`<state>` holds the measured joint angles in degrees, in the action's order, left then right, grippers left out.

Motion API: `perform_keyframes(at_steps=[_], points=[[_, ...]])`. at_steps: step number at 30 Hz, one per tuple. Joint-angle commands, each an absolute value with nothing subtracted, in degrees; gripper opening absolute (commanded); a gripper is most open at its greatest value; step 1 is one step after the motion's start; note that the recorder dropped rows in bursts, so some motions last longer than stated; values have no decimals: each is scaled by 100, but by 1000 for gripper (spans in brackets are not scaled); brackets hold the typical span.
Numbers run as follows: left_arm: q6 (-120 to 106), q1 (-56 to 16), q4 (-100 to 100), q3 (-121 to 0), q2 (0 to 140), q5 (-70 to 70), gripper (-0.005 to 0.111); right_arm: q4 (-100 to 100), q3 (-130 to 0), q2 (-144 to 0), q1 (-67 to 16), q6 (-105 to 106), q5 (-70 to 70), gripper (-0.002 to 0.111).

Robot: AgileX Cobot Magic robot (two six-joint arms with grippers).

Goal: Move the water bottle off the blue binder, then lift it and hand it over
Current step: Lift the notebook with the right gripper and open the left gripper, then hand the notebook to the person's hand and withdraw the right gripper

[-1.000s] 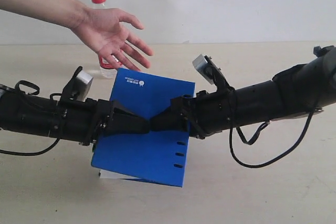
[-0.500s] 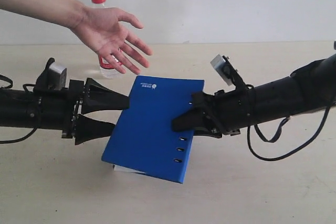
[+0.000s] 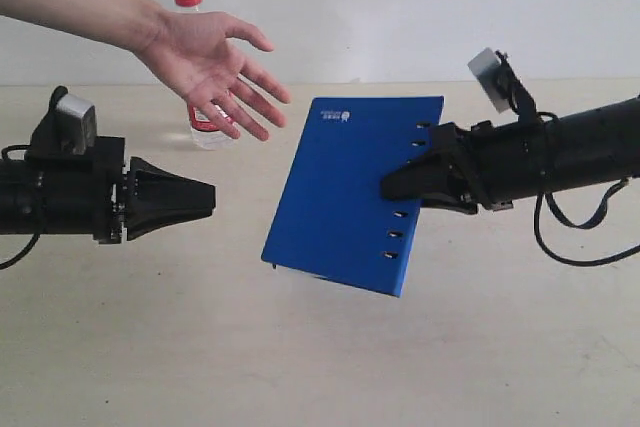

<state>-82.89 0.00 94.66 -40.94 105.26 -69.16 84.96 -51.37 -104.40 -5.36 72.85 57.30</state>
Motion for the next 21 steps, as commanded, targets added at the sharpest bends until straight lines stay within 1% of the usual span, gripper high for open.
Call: perform_keyframes(at_steps=[1,5,9,14,21], points=[[-8804,5,9837,-3604,9791,-6913,4,8576,-5129,-9927,-511,7233,5982,0],[-8991,5,9961,-3140,8912,-6310,4,9084,-5129,-9859,-511,7263,6313,0],[-9113,5,9995,-2523,7673,-5526,4,9949,-5129,-9859,-753,7407,6086,0],[-9101,5,9995,-1850,5836,-4943,4,9995,-5235,-9859,-1259,7651,5858,0],[-8719,5,9995,-1203,3572,-3943,4,9995,-5646,-9859,-1559,7535,5695,0]])
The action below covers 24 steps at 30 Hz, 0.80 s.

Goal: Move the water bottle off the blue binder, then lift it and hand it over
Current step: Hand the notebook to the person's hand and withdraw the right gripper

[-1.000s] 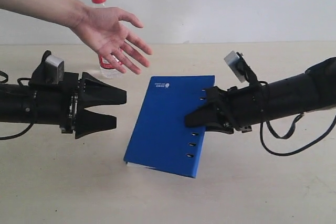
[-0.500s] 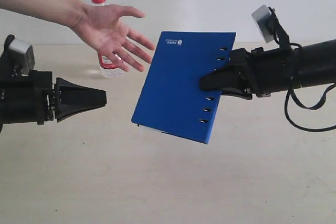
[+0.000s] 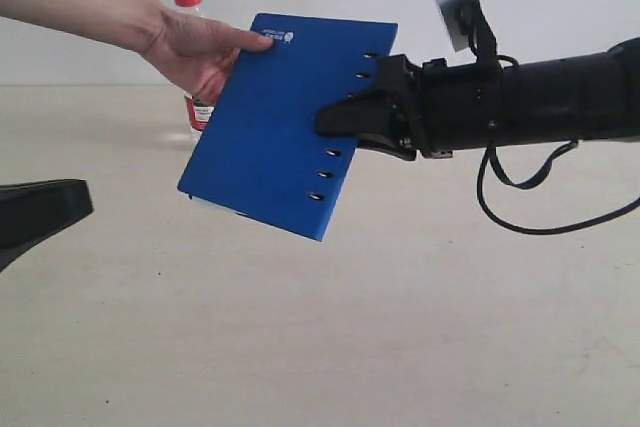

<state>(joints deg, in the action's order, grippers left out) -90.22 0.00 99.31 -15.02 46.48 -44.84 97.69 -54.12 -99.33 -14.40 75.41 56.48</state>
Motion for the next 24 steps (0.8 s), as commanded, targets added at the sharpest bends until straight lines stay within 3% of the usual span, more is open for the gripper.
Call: perform_keyframes(at_steps=[1,7,18,21,23,24], points=[[-8628,5,9995,-1137,3295,-3848,4,9995,-5679,-9859,-1602,7524,5548,0],[-8283,5,9947,-922,2115,-4045,4,9995,-5970,-9859,-2106,7496,4379,0],[-7910,5,9218,-922,1799,-4033,4,9995,-6630,-9859,-2453,7598,4269,0],[-7910,5,9121,-922,1799,-4033,4,9773,-6630,-9859,-2453,7647,4241,13],[-7910,5,9067,-922,1799,-4033,4,9773,-6630,-9859,-2453,7572,4241,35],[-7905,5,9024,-922,1799,-4033,4,9763,-6630,-9859,-2453,7497,4229,52]])
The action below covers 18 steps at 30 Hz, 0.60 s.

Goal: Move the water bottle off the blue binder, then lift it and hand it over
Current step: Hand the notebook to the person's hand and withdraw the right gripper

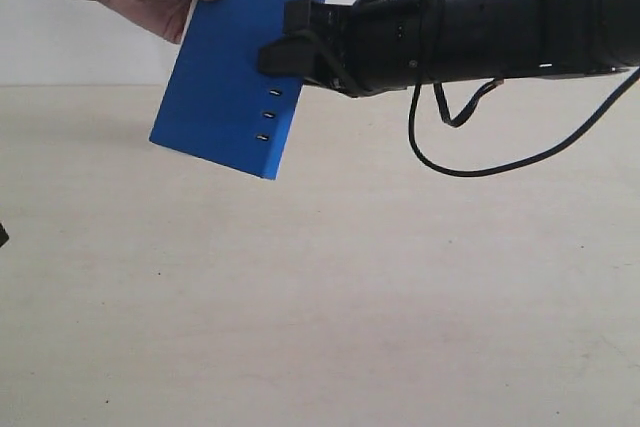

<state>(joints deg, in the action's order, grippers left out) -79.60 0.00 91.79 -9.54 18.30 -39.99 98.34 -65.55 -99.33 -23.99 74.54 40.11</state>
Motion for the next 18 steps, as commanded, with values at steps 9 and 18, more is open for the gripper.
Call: perform_keyframes(at_steps=[9,18], points=[[-7795,5,8602,-922,1799,-4033,4,7038,-6638,-9628,-2453,5611,3497,98],[-7537,5,8454,-922,1799,-3912,4,2772,-6638,-8303,-2418,2388,3975,4]])
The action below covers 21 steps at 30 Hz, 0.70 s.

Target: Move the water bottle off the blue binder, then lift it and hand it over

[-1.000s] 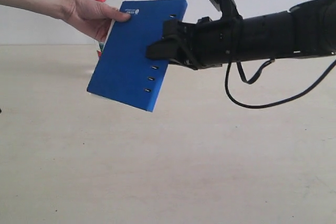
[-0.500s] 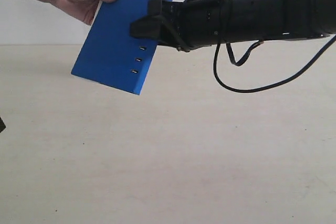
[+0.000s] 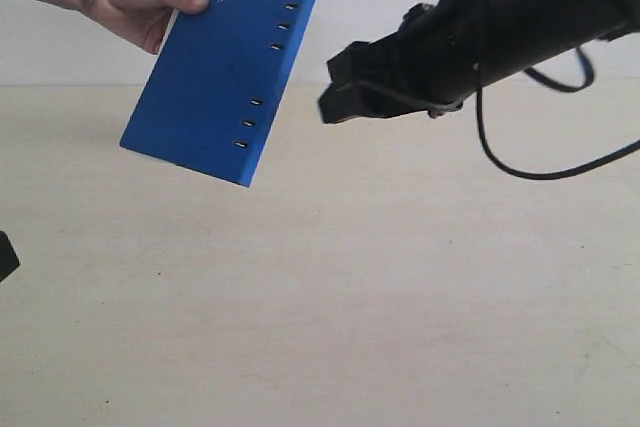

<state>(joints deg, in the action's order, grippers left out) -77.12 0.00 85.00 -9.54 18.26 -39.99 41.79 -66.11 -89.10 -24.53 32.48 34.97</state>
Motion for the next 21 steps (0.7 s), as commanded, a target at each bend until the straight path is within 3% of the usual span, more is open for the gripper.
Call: perform_keyframes(at_steps=[1,8,15,21], points=[[-7520,5,8454,-922,1799,-3897,4,2663,-6638,-8171,-2418,2368,4093,1],[-7368,5,8454,-922,1799,-3536,4,2890,-6423,-6827,-2418,2289,3916,1],[-7087,5,9247,-922,1799,-2196,4,2972,-3698,-2808,-2418,2301,1263,1],[-7087,5,9247,-922,1799,-2245,4,2972,-2333,0,-2418,2301,1342,1]])
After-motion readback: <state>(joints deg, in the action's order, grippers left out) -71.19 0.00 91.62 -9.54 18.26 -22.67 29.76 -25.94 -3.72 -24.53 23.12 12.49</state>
